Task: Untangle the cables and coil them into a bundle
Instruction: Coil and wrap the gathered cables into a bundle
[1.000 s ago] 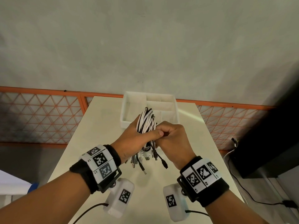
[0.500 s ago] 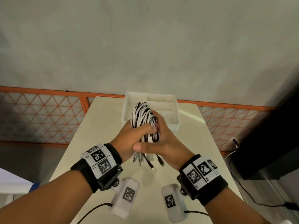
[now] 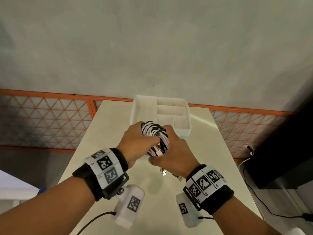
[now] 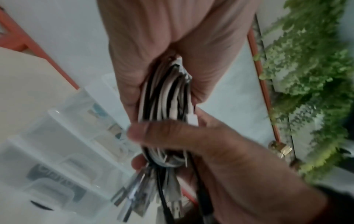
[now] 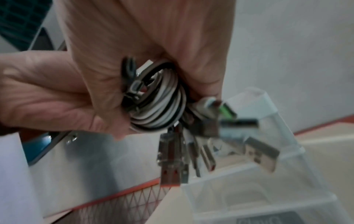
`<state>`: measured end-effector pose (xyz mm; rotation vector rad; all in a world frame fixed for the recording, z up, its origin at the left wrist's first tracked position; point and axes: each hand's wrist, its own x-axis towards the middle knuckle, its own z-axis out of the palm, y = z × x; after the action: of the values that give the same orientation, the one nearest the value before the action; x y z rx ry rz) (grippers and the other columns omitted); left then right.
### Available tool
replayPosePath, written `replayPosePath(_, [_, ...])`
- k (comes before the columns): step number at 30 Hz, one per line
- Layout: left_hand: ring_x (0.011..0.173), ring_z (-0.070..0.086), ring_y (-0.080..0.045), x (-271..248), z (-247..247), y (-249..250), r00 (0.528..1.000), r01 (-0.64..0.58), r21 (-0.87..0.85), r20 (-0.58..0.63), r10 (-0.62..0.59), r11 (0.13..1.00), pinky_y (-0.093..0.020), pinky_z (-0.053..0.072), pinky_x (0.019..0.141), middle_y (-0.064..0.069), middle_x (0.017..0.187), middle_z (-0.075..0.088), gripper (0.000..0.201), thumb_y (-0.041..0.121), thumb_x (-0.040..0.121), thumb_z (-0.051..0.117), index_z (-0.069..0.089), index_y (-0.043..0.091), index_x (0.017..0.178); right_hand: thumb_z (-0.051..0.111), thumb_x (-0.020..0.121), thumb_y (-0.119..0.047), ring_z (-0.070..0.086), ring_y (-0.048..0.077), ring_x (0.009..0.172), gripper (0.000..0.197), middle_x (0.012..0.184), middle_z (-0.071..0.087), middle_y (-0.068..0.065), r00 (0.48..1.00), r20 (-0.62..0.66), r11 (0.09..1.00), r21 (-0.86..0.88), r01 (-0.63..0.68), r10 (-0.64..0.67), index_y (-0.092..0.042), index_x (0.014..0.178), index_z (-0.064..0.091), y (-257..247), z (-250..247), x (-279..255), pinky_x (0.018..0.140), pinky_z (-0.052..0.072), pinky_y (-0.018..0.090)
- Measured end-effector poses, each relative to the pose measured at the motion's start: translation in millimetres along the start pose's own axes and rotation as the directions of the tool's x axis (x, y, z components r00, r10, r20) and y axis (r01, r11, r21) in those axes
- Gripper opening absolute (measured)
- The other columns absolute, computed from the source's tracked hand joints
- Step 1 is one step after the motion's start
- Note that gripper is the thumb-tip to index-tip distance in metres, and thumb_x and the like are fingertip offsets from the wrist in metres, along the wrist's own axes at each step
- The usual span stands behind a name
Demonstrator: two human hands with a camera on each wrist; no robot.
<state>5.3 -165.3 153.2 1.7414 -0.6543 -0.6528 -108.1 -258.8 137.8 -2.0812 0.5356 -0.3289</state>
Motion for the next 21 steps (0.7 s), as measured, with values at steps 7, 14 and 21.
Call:
replayPosePath(7, [0.077, 0.062, -0.008, -4.5, 12.2, -12.4, 0.978, -0.052, 0.223, -0.187, 0.095, 0.973, -0.016, 0.045, 0.055, 0.001, 0.089, 0.067, 0.022, 0.024, 0.083, 0.066, 0.058, 0.016, 0.102, 0.093, 0.061, -0.030, 0.071, 0.002, 0.082, 0.068, 0.096, 0.072, -0.009, 0.998, 0.003, 0.995, 0.082, -0.059, 0.059, -0.025, 0.116, 0.053, 1.2, 2.1, 7.7, 0.069, 0.061, 0.021])
replayPosePath(14, [0.081, 0.072, -0.031, -1.1, -2.8, -10.7, 0.997, 0.054, -0.001, -0.058, -0.054, 0.999, -0.056, 0.059, 0.076, -0.016, 0.086, 0.074, 0.019, 0.009, 0.069, 0.065, 0.069, 0.008, 0.088, 0.085, 0.080, -0.014, 0.072, 0.015, 0.104, 0.047, 0.111, 0.076, 0.000, 0.988, 0.136, 0.952, 0.288, -0.106, 0.068, -0.019, 0.122, 0.065, 10.6, -11.7, 10.9, 0.096, 0.057, 0.036])
replayPosePath(21, [0.075, 0.069, -0.015, -5.4, -0.2, -12.0, 0.990, -0.024, 0.162, -0.135, 0.046, 0.986, -0.035, 0.060, 0.069, 0.003, 0.084, 0.073, 0.016, 0.023, 0.076, 0.071, 0.065, 0.022, 0.091, 0.074, 0.077, -0.021, 0.070, 0.011, 0.105, 0.064, 0.114, 0.073, -0.005, 0.993, 0.118, 0.984, 0.179, -0.023, 0.002, -0.027, 0.136, 0.051, 11.7, -5.0, 14.2, 0.097, 0.057, 0.039])
